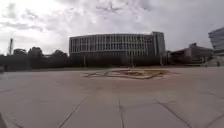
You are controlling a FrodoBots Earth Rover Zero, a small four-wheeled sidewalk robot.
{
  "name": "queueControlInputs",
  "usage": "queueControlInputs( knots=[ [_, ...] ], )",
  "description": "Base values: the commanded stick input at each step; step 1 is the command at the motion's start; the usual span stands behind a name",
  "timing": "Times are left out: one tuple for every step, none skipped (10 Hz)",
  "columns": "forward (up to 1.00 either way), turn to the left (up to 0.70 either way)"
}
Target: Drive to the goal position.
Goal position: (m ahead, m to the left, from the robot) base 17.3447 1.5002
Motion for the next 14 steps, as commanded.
queueControlInputs(
  knots=[
    [0.7, -0.01],
    [0.7, -0.01],
    [0.7, -0.01],
    [0.7, -0.01],
    [0.7, -0.01],
    [0.7, -0.01],
    [0.7, -0.01],
    [0.7, -0.01],
    [0.7, -0.01],
    [0.7, -0.01],
    [0.7, -0.01],
    [0.7, -0.01],
    [0.7, -0.01],
    [0.7, -0.01]
  ],
)
